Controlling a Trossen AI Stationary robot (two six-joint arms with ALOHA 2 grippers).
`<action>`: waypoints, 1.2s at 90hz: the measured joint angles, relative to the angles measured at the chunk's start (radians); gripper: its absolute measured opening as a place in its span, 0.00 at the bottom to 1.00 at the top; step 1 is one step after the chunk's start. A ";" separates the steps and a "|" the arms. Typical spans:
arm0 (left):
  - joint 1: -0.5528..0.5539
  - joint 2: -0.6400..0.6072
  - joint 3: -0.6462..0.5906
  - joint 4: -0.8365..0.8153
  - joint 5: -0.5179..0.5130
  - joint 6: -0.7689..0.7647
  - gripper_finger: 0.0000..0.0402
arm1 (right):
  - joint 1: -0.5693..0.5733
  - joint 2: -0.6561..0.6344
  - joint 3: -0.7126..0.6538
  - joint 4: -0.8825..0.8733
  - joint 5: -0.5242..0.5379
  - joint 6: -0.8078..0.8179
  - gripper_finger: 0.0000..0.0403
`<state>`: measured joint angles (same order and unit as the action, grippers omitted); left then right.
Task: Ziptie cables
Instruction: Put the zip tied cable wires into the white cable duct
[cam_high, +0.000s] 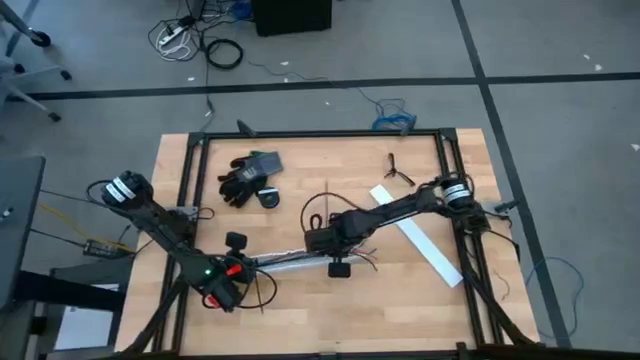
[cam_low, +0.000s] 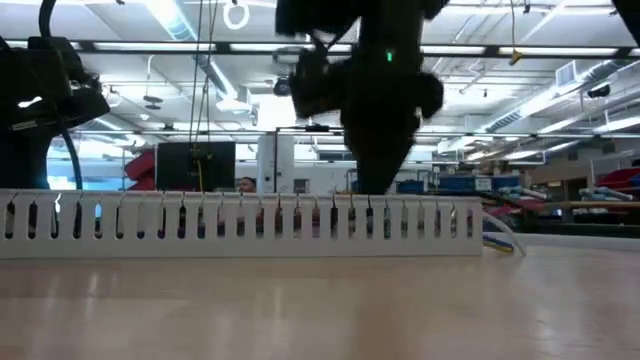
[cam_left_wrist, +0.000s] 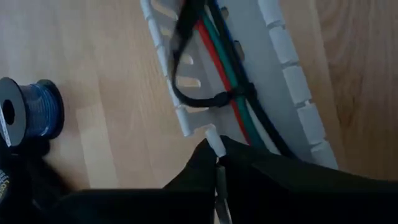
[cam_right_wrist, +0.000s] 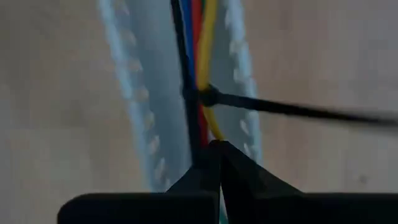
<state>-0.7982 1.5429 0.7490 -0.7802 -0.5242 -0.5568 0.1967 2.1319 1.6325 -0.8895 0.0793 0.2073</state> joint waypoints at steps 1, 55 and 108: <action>0.000 0.000 0.000 0.000 0.000 0.000 0.00 | 0.000 0.005 0.000 0.002 -0.001 0.000 0.00; 0.000 0.000 0.000 0.001 0.003 0.001 0.00 | 0.000 -0.090 0.035 0.025 0.049 -0.019 0.00; 0.000 0.002 0.017 0.004 -0.086 -0.094 0.44 | 0.032 -0.122 0.035 -0.083 0.112 -0.002 0.00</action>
<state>-0.7979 1.5452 0.7657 -0.7767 -0.6098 -0.6511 0.2287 2.0094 1.6672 -0.9726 0.1909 0.2054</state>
